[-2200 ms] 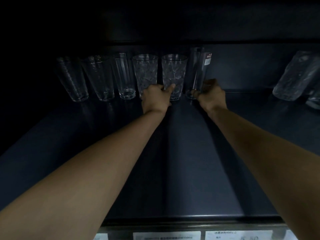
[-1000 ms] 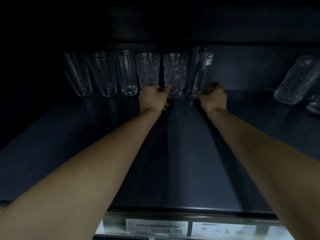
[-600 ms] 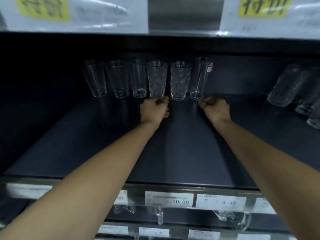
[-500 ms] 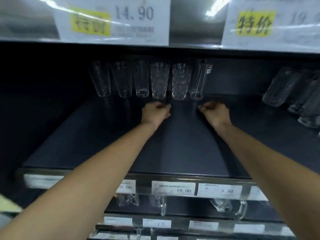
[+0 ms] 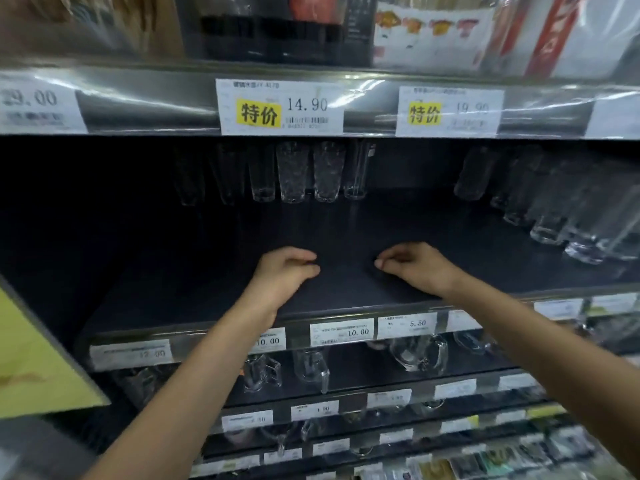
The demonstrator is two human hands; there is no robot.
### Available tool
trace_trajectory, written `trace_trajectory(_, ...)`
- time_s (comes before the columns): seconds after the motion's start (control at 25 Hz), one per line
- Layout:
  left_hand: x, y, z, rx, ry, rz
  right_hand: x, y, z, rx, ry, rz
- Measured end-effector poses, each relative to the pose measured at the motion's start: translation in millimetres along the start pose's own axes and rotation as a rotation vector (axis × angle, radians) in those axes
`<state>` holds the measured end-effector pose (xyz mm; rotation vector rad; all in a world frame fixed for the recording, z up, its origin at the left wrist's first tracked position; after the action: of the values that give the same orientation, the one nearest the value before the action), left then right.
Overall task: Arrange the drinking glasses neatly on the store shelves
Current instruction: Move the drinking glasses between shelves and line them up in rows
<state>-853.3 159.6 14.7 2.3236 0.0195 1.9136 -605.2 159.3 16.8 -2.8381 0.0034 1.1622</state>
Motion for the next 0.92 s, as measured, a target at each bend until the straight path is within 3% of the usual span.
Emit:
trace_trajectory(0.12, 2.8, 40.8, -3.8, 0.077, -0.071, 0.192, -8.5, 51.9, -10.5, 0.046, -0.009, -0.006)
trace_trajectory(0.28, -2.4, 92.9, 1.8, 0.001, 0.075, 0.236, -11.9, 140.8, -28.8, 0.155, -0.041, -0.011)
trace_trajectory(0.48, -32.6, 139.4, 39.8, -0.216, 0.177, 0.133, 11.6, 249.2, -43.9, 0.26, -0.141, 0.102)
trace_trajectory(0.68, -69.5, 174.3, 103.4, -0.422, 0.057, -0.014, 72.6, 347.5, -40.2, 0.513, -0.371, 0.286)
trace_trajectory(0.92, -100.6, 228.8, 180.1, -0.539, -0.089, -0.15, 149.7, 445.6, -51.9, 0.621, -0.485, 0.463)
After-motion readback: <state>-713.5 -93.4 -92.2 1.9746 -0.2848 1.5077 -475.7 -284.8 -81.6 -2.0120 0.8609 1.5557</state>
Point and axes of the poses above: each hand's wrist, its own y-axis away from the middle knuckle, its own z-axis out of the palm, x = y × z, the point moved 4 cm from there along -y, towards the middle knuckle, and after that the axes turned 5 degrees about -z, right-handed, at the moved point
